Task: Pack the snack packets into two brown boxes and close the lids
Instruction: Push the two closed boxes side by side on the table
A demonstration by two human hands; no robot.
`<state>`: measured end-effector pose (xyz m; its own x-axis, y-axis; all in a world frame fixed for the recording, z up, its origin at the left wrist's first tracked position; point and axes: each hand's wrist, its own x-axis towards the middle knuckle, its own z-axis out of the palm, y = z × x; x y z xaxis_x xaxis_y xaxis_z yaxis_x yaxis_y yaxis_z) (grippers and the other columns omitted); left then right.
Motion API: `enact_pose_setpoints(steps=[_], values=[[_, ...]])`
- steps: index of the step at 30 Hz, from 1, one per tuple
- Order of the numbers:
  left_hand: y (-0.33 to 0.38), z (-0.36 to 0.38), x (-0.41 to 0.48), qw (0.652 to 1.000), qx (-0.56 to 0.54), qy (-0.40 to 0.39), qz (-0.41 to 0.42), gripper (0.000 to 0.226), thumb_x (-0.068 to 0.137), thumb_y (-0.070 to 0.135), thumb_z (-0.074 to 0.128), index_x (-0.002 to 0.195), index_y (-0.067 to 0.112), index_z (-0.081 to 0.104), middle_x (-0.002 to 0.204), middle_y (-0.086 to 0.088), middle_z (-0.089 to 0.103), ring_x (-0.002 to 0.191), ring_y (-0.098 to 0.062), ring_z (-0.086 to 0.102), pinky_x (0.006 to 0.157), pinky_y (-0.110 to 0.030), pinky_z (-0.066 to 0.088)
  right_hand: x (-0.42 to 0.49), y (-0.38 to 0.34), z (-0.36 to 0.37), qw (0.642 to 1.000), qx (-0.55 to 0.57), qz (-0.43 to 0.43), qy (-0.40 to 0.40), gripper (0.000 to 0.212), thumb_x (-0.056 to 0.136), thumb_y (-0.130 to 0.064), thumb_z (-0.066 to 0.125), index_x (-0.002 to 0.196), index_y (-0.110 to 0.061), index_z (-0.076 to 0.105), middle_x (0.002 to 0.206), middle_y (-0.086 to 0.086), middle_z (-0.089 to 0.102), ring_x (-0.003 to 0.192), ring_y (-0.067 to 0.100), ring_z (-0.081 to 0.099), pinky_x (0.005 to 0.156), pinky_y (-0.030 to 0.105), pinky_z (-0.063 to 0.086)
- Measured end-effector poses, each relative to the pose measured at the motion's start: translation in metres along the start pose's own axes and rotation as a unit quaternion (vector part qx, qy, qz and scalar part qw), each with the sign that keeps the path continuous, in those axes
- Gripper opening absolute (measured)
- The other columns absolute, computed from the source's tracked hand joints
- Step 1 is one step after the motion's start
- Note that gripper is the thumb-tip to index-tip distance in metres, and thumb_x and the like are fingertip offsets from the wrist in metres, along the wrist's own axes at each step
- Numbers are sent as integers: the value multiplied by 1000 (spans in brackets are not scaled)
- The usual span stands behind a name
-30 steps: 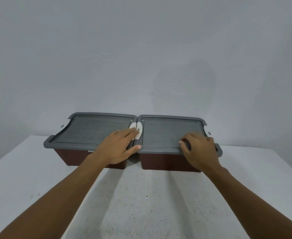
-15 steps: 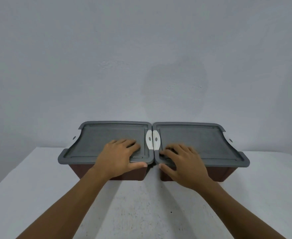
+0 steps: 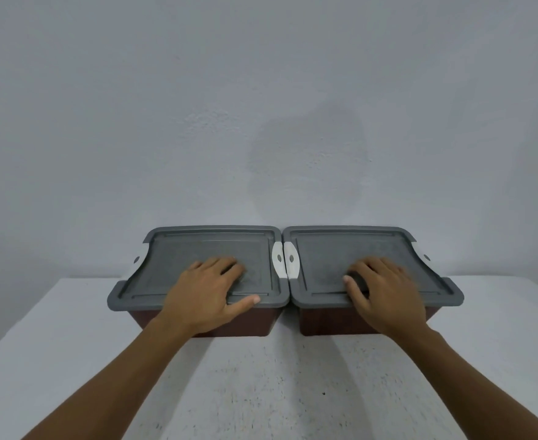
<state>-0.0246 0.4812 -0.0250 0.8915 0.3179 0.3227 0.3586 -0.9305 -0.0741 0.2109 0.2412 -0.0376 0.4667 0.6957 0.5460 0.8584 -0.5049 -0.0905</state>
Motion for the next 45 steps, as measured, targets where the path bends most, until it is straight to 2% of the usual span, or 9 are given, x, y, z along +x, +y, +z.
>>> enact_pose_setpoints(steps=[5,11,16,20,24,28,37,42,45], values=[[-2,-3,-1,999,-34,-21,-3,84,84,81,14,133,26,54,139,5,53,123,-15,52,101,-38,41,1,-4,1,1000,9,23,8,38,91,-52,36,92,-26,64,90,-8,61,83,10,53,72,29,44],[-27,-6,-16,998,-50,8,-42,76,86,76,20,128,24,59,134,6,58,113,-15,58,93,-36,45,6,45,-17,994,-26,99,-40,48,93,-62,30,101,-29,65,108,-6,65,105,19,56,95,47,38],[-26,3,-14,996,-23,66,-52,54,92,63,29,105,24,63,99,9,64,81,-9,56,66,-26,39,2,50,-14,992,-23,121,-23,45,96,-55,30,102,-27,65,104,-4,70,95,20,61,94,46,39],[-23,2,-16,994,-11,96,-58,49,93,57,33,101,21,65,92,8,66,75,-10,57,62,-24,34,-1,44,-15,992,-6,129,10,39,98,-47,36,96,-24,67,96,-3,70,86,20,61,91,44,42],[-21,4,-22,997,-13,71,16,59,93,68,31,110,23,65,108,7,66,90,-12,61,74,-25,46,-10,36,-14,997,39,64,5,50,95,-59,27,96,-26,64,94,-6,66,85,13,57,84,41,49],[-14,5,-23,993,7,63,95,56,95,62,34,111,20,68,111,2,68,95,-17,64,80,-31,50,-25,13,-8,996,45,-70,-41,50,87,-67,42,111,-29,63,110,-10,60,100,11,54,90,35,45],[12,0,-40,998,-22,63,13,66,98,59,20,111,16,69,117,-2,69,102,-23,67,85,-39,52,-36,-6,-10,998,21,-64,-10,44,93,-57,40,108,-22,64,105,-6,66,93,17,59,84,37,46],[36,5,-59,998,-6,-2,-56,78,90,65,19,144,13,42,150,-7,43,139,-24,39,117,-43,20,-59,-24,-14,998,22,-12,-59,53,95,-48,50,138,-18,48,141,1,52,132,22,44,116,42,19],[49,5,-76,998,-11,4,-68,84,88,64,21,152,10,27,158,-7,28,147,-25,21,120,-42,6,-79,-29,-20,997,27,-21,-74,63,95,-51,45,148,-17,36,154,2,36,146,23,25,119,44,8]])
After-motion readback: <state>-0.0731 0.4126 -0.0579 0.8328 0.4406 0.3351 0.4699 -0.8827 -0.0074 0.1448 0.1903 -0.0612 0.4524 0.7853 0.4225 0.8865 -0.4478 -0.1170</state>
